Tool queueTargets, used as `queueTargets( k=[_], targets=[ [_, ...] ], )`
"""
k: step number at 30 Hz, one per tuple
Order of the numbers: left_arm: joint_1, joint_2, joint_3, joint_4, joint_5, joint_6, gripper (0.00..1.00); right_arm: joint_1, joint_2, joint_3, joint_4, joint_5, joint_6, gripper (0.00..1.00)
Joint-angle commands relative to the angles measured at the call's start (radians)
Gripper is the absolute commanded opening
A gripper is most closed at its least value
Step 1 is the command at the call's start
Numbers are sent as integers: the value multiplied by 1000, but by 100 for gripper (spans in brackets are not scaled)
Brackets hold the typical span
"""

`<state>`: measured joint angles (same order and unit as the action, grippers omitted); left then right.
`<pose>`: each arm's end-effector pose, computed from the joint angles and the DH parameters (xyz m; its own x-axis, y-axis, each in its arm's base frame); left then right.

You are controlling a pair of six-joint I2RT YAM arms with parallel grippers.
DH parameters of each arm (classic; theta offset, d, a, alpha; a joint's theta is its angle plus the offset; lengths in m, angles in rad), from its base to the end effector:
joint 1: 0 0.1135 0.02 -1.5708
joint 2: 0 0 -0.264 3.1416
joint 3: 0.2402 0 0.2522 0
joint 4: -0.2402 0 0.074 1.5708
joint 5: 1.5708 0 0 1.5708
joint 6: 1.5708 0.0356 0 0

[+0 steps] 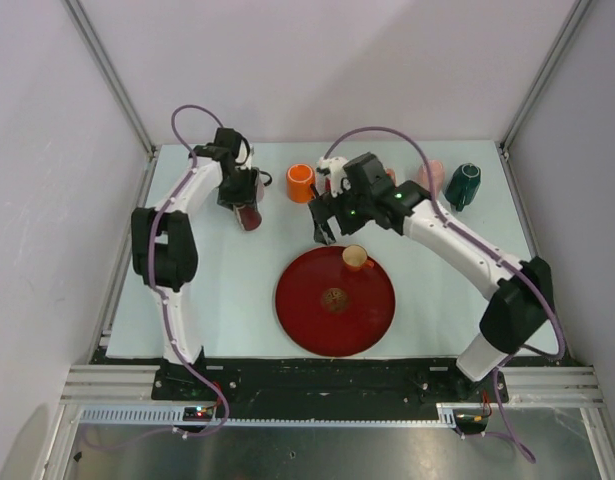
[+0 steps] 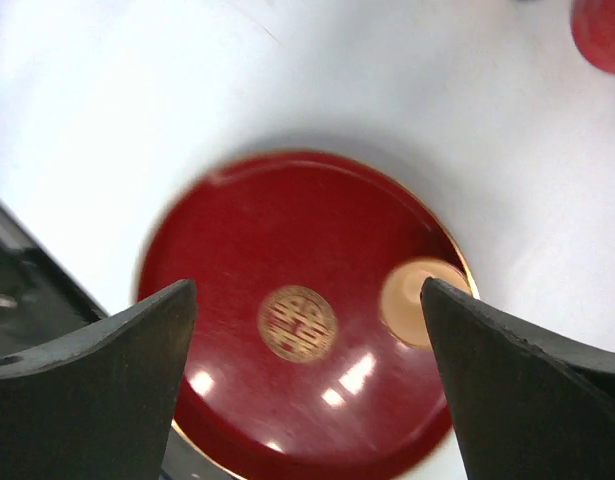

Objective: Turn the mug right side up

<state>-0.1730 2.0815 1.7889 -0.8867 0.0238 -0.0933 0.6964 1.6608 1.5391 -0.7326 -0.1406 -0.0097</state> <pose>0.4360 -0.0770 0.2293 -0.9234 0.0668 -0.3779 0.0954 0.9938 -0.0575 0.2775 0.2385 0.3239 -0.5717 -0.4905 -0.6577 -0.7113 0.6958 0.0993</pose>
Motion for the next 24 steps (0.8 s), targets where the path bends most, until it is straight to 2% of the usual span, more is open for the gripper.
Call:
queueTargets(
  k=[1,6,9,13,16,19,24],
  targets=[
    [-1,-204,9,12,180,13,0,-77,-108,-95,357,-316,242,99],
    [-6,-314,15,11,331,-4,0,-131,-91,-164,645,-455,496,100],
    [-15,-384,51,12,422,-16,0,-164,-55,-188,896,-531,679,99],
    [-22,-450,124,12,541,-34,0,-205,10,-201,1247,-558,1017,100],
    [-33,-480,157,12,610,-44,0,-212,63,-191,1471,-546,1208,99],
    [-39,-487,178,13,641,-54,0,-208,114,-172,1576,-544,1339,98],
    [-56,-477,206,12,666,-65,0,-186,142,-143,1605,-550,1412,97]
  ],
)
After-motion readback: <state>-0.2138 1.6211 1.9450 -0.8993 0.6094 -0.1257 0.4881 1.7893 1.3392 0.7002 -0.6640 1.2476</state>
